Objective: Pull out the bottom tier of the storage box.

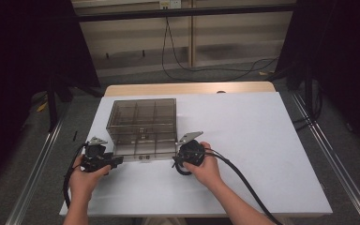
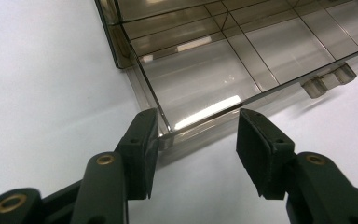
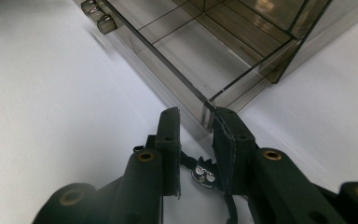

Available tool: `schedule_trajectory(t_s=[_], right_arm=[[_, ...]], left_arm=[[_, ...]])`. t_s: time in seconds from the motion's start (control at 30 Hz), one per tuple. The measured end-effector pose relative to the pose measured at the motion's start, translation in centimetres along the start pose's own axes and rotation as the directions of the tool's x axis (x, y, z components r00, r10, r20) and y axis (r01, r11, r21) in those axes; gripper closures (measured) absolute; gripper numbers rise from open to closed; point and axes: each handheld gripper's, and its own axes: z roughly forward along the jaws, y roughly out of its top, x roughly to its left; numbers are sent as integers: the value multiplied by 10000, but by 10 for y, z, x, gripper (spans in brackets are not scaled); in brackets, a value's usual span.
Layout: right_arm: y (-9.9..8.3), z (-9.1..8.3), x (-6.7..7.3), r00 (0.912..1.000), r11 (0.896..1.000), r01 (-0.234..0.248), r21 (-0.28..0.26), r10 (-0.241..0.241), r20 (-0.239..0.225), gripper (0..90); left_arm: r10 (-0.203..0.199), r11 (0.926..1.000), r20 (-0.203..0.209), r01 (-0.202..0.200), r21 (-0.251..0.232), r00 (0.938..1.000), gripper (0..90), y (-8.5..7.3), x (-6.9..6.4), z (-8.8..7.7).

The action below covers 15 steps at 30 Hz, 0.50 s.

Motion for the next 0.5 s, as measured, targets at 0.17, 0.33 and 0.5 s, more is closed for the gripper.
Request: schedule_trajectory(t_s=[0.17, 0.33, 0.5], right_arm=[[-1, -1, 1, 9999, 10000, -9, 33, 9, -111, 729], [-1, -2, 2, 10000, 10000, 19, 70, -19, -72, 729], [-2, -3, 5, 9999, 9999, 14, 122, -12, -123, 726]], left_arm=[[-61, 10000, 41, 61, 8, 10000, 493, -1, -1, -1], [-48, 10000, 85, 48, 34, 10000, 493, -3, -1, -2], [-12, 10000, 69, 11, 94, 10000, 492, -4, -2, -4]])
